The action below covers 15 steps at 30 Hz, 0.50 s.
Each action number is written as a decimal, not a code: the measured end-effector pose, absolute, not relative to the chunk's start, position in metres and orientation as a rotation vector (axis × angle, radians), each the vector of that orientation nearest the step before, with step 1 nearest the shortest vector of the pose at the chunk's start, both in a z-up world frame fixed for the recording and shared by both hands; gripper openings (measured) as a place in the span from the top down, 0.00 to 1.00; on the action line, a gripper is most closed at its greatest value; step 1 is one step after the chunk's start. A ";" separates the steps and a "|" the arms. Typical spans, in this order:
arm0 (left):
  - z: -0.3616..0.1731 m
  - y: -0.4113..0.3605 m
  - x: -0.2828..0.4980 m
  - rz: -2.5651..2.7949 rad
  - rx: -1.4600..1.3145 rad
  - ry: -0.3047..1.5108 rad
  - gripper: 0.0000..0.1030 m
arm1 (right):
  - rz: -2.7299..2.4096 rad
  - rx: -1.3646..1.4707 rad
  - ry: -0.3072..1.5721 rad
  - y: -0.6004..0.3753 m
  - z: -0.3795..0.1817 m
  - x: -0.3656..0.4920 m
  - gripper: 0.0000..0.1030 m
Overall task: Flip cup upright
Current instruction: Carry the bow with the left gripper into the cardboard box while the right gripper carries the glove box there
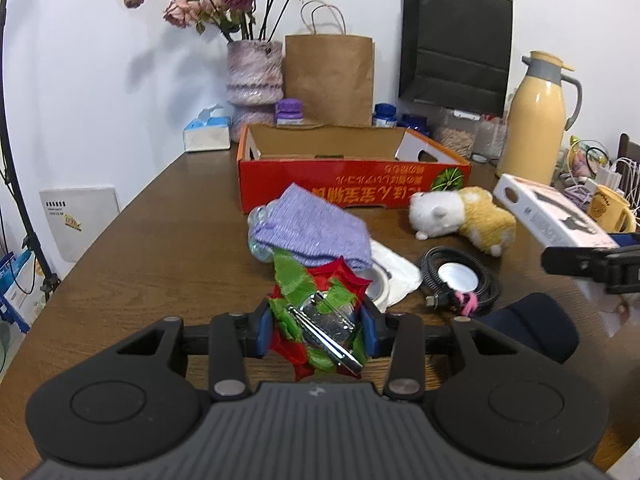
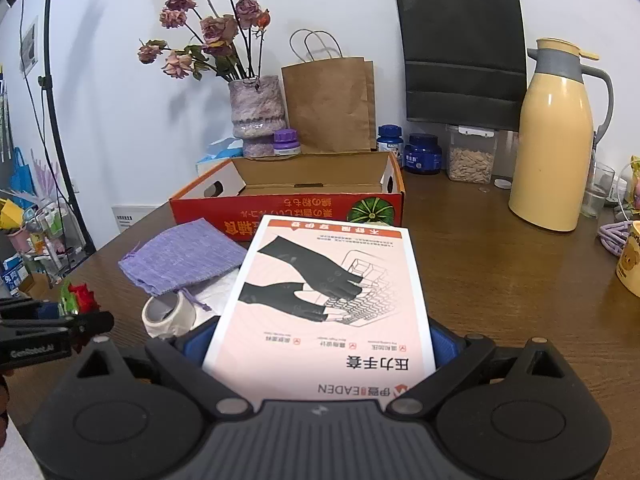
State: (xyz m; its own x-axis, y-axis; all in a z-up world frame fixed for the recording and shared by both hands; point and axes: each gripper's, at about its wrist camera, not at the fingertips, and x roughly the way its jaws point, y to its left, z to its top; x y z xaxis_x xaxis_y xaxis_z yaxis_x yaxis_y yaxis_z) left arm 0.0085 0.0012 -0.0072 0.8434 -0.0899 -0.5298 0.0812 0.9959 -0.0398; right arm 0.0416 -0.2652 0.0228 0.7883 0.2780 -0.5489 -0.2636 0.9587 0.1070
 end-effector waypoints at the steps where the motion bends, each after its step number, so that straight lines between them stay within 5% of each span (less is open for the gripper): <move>1: -0.005 0.001 0.008 -0.096 -0.017 0.556 0.59 | 0.293 0.024 0.594 -0.264 0.023 0.041 0.04; 15: 0.026 -0.003 0.023 -0.144 -0.043 0.503 0.60 | 0.305 0.014 0.565 -0.250 0.038 0.047 0.04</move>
